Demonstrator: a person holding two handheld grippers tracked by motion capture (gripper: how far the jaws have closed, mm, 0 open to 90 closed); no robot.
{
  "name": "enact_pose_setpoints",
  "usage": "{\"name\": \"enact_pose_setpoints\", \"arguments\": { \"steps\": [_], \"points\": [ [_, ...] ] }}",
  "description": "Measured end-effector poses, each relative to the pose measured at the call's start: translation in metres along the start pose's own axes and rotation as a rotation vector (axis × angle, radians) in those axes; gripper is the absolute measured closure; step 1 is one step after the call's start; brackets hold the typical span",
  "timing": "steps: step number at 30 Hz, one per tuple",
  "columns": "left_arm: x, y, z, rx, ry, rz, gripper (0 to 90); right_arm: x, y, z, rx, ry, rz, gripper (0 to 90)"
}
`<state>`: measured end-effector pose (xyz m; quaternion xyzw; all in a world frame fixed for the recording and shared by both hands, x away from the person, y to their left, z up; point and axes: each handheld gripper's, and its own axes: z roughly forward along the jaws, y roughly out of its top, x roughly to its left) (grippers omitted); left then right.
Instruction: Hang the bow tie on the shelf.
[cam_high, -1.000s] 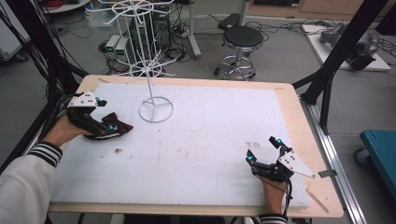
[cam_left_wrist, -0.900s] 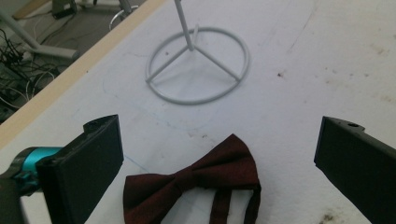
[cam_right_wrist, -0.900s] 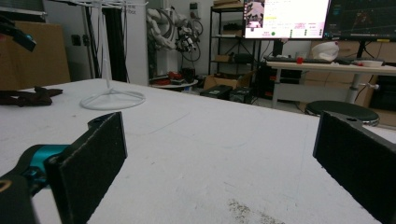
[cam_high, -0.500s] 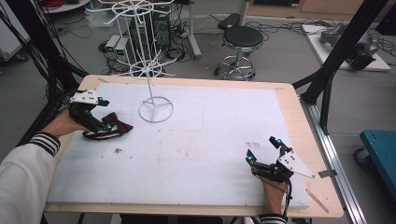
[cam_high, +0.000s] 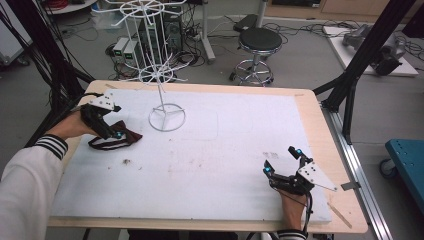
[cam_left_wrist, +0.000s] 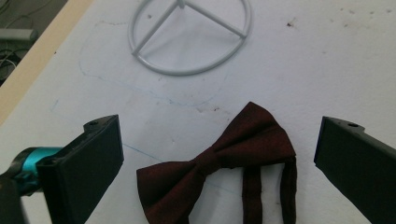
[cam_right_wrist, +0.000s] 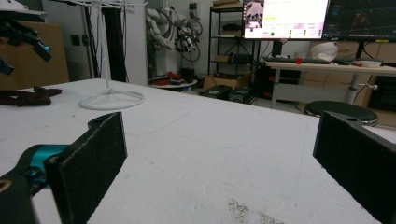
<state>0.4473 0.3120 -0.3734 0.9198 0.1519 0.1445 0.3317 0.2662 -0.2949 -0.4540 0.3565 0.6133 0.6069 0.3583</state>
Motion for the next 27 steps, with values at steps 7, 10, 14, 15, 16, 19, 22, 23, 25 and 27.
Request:
{"name": "enact_pose_setpoints", "arguments": {
  "steps": [7,10,14,15,16,19,22,23,25,27],
  "points": [
    [0.004,-0.004,0.012,0.043,-0.022,0.020,8.5,0.000,0.000,0.000,0.001,0.000,0.002,2.1],
    [0.005,-0.005,0.015,0.072,-0.018,0.027,8.8,0.000,0.000,0.000,0.001,0.000,0.002,2.1],
    [0.006,-0.008,0.020,0.101,-0.021,0.026,10.7,0.000,0.000,0.000,-0.001,-0.001,0.000,2.1],
    [0.006,-0.009,0.023,0.115,-0.031,0.031,11.3,0.000,0.000,0.000,-0.001,-0.001,0.000,2.1],
    [0.006,-0.010,0.024,0.123,-0.029,0.042,12.3,0.000,0.000,0.000,-0.002,0.000,0.001,2.1],
    [0.007,-0.011,0.026,0.139,-0.022,0.045,15.3,0.000,0.000,0.000,0.000,0.000,0.000,2.1],
    [0.008,-0.013,0.029,0.162,-0.029,0.050,21.6,0.000,0.000,0.000,0.004,0.000,0.010,2.1],
    [0.008,-0.013,0.029,0.162,-0.029,0.050,23.1,0.000,0.000,0.000,0.003,0.001,0.012,2.1],
    [0.009,-0.014,0.030,0.169,-0.023,0.060,23.1,0.000,0.000,0.000,0.001,0.001,0.005,2.1],
    [0.009,-0.014,0.031,0.176,-0.014,0.063,24.8,0.000,0.000,0.000,0.003,0.000,0.013,2.1]
  ]
}}
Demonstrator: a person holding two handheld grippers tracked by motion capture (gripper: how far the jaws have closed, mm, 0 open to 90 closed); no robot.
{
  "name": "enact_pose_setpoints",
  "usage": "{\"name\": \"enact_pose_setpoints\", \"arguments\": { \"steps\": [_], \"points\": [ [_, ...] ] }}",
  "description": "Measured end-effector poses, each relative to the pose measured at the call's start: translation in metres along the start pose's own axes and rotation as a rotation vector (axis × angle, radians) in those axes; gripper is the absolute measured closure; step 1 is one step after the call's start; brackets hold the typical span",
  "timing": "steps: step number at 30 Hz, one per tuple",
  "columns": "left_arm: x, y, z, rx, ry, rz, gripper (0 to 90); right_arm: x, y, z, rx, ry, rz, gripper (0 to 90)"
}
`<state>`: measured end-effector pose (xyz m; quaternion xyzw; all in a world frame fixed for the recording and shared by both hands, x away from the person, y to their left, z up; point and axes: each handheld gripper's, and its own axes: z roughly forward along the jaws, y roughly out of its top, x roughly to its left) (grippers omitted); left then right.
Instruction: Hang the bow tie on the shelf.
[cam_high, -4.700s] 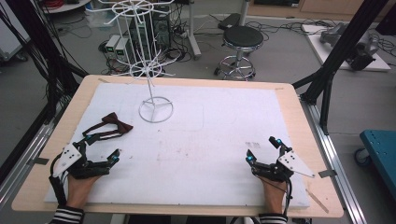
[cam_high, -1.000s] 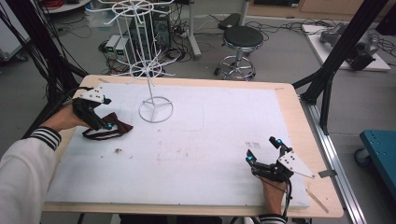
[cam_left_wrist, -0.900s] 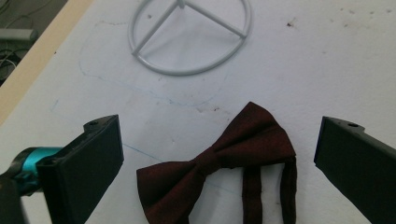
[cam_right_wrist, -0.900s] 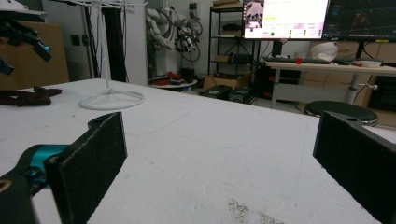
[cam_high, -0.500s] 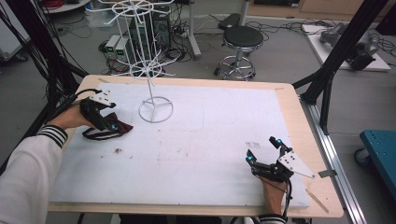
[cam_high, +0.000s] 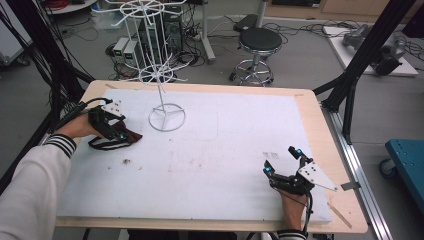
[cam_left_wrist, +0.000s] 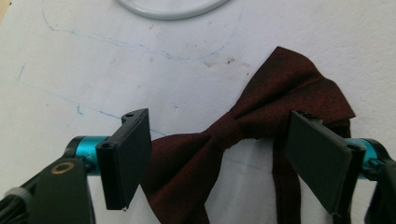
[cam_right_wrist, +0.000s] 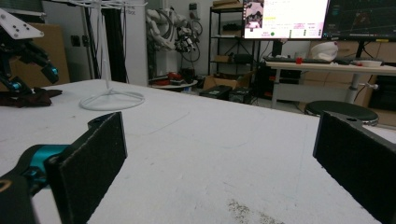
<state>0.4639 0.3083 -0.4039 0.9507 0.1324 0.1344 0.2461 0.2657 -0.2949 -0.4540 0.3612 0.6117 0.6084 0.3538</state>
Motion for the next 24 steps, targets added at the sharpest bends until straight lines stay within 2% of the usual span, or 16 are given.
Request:
{"name": "enact_pose_setpoints", "arguments": {
  "steps": [3,7,14,21,23,24],
  "points": [
    [0.0007,-0.0012,0.0016,0.018,-0.002,0.025,27.6,0.0000,0.0000,0.0000,0.000,0.001,-0.001,2.1],
    [0.0000,-0.0013,0.0022,0.014,-0.022,0.051,33.3,-0.0001,-0.0001,0.0000,-0.001,0.002,0.000,2.1],
    [-0.0002,-0.0016,0.0047,0.030,-0.025,0.069,35.9,-0.0001,0.0000,-0.0001,0.001,0.001,0.000,2.1],
    [-0.0011,-0.0015,0.0068,0.045,-0.026,0.068,40.2,-0.0005,-0.0001,0.0002,-0.005,0.000,-0.003,2.1],
    [-0.0010,-0.0014,0.0064,0.047,-0.028,0.046,41.9,-0.0011,-0.0001,0.0002,-0.006,0.000,-0.008,2.1],
    [-0.0020,-0.0012,0.0067,0.039,-0.029,0.025,46.3,-0.0007,0.0000,0.0001,-0.005,0.000,-0.005,2.1]
  ]
}}
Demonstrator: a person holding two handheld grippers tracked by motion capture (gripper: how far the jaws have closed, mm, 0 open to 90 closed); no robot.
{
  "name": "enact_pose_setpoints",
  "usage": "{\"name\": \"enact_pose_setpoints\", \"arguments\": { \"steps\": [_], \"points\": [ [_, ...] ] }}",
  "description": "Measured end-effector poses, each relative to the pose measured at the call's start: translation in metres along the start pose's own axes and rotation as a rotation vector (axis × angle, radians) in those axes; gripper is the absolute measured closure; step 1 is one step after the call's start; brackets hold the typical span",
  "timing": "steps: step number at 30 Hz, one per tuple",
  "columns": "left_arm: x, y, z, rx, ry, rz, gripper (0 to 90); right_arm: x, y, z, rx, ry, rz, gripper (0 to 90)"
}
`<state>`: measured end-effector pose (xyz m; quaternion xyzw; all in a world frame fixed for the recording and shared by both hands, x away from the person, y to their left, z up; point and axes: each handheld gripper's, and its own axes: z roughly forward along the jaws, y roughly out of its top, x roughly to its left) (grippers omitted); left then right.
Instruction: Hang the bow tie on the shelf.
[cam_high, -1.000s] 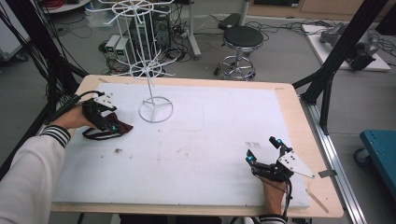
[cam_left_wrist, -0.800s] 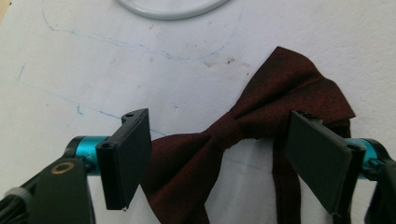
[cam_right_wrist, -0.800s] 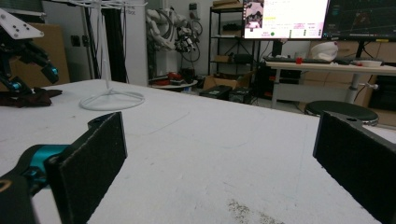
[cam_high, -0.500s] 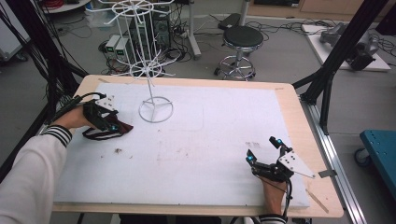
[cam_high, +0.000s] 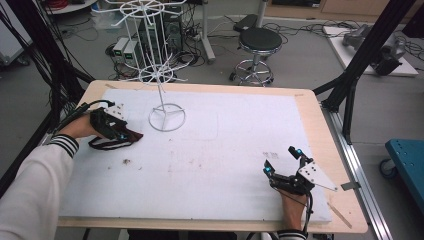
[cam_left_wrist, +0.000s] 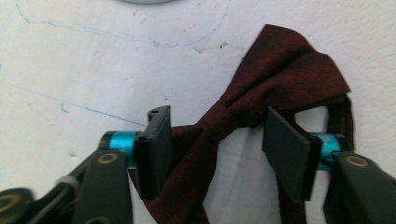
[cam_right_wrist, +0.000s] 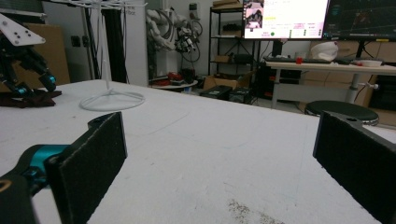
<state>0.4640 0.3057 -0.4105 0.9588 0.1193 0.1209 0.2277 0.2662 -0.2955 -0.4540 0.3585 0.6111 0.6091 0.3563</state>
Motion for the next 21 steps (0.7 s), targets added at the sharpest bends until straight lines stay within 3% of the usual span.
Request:
{"name": "enact_pose_setpoints", "arguments": {
  "steps": [5,13,21],
  "points": [
    [0.0005,0.0006,-0.0009,0.031,0.029,-0.010,62.2,0.0003,-0.0002,-0.0001,0.001,0.002,0.004,2.1],
    [-0.0029,0.0034,0.0014,0.064,0.058,-0.009,67.5,-0.0002,0.0000,-0.0001,0.001,0.002,0.000,2.1],
    [-0.0066,0.0055,0.0011,0.098,0.086,0.018,76.1,-0.0001,-0.0002,0.0000,-0.004,0.002,0.002,2.1]
  ]
}}
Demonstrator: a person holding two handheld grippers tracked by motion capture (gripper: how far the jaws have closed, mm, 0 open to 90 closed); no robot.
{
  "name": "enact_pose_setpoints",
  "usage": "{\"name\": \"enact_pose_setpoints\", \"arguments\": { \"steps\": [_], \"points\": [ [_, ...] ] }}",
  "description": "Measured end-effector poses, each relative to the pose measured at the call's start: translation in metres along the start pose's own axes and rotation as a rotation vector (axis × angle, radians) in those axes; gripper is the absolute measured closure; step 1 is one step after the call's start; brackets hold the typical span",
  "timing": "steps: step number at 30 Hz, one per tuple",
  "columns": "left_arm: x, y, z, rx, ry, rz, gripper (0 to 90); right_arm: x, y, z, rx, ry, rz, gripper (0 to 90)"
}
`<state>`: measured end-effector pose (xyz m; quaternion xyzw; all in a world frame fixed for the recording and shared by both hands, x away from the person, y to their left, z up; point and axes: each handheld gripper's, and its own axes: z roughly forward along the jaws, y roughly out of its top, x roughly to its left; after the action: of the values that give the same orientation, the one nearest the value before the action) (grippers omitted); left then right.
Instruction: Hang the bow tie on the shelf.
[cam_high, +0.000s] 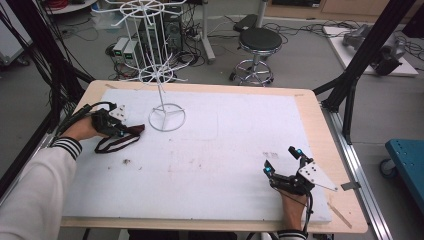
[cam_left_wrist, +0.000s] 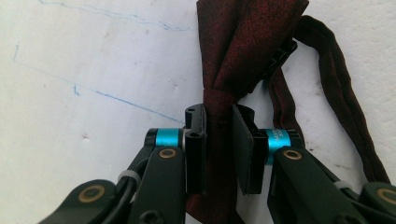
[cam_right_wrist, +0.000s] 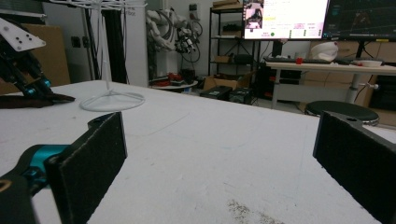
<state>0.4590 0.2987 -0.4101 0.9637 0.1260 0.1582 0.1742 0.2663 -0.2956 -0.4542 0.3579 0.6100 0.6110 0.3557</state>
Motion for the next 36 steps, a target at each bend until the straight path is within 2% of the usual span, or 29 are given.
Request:
{"name": "enact_pose_setpoints", "arguments": {
  "steps": [3,6,7,8,15,21,23,29,31,36],
  "points": [
    [-0.002,0.001,-0.001,0.009,0.012,0.001,77.3,0.000,0.000,0.000,0.002,0.000,0.000,2.1],
    [-0.003,0.001,-0.001,0.000,0.010,-0.018,77.5,0.000,0.000,0.000,0.005,-0.001,-0.002,2.1],
    [-0.002,0.002,-0.003,0.019,0.009,0.001,77.5,0.000,0.000,0.000,0.004,-0.001,-0.003,2.1],
    [-0.003,0.002,-0.002,0.005,0.008,-0.017,77.5,0.000,0.000,0.000,0.003,-0.001,-0.001,2.1],
    [-0.007,0.006,-0.009,-0.014,0.021,-0.053,77.6,0.000,0.000,0.000,0.002,0.000,-0.001,2.1],
    [-0.013,0.013,-0.025,-0.034,0.057,-0.084,77.5,0.000,0.000,0.000,0.005,-0.001,-0.001,2.1],
    [-0.014,0.013,-0.026,-0.032,0.056,-0.084,77.5,0.000,0.000,0.000,0.007,-0.001,-0.003,2.1],
    [-0.020,0.017,-0.042,-0.067,0.068,-0.102,77.5,0.000,0.000,0.000,0.007,0.000,-0.002,2.1],
    [-0.023,0.017,-0.048,-0.084,0.075,-0.126,77.5,0.001,0.000,0.000,0.007,0.000,-0.002,2.1],
    [-0.027,0.018,-0.057,-0.107,0.091,-0.114,77.5,0.001,0.000,0.000,0.008,0.000,0.000,2.1]
  ]
}}
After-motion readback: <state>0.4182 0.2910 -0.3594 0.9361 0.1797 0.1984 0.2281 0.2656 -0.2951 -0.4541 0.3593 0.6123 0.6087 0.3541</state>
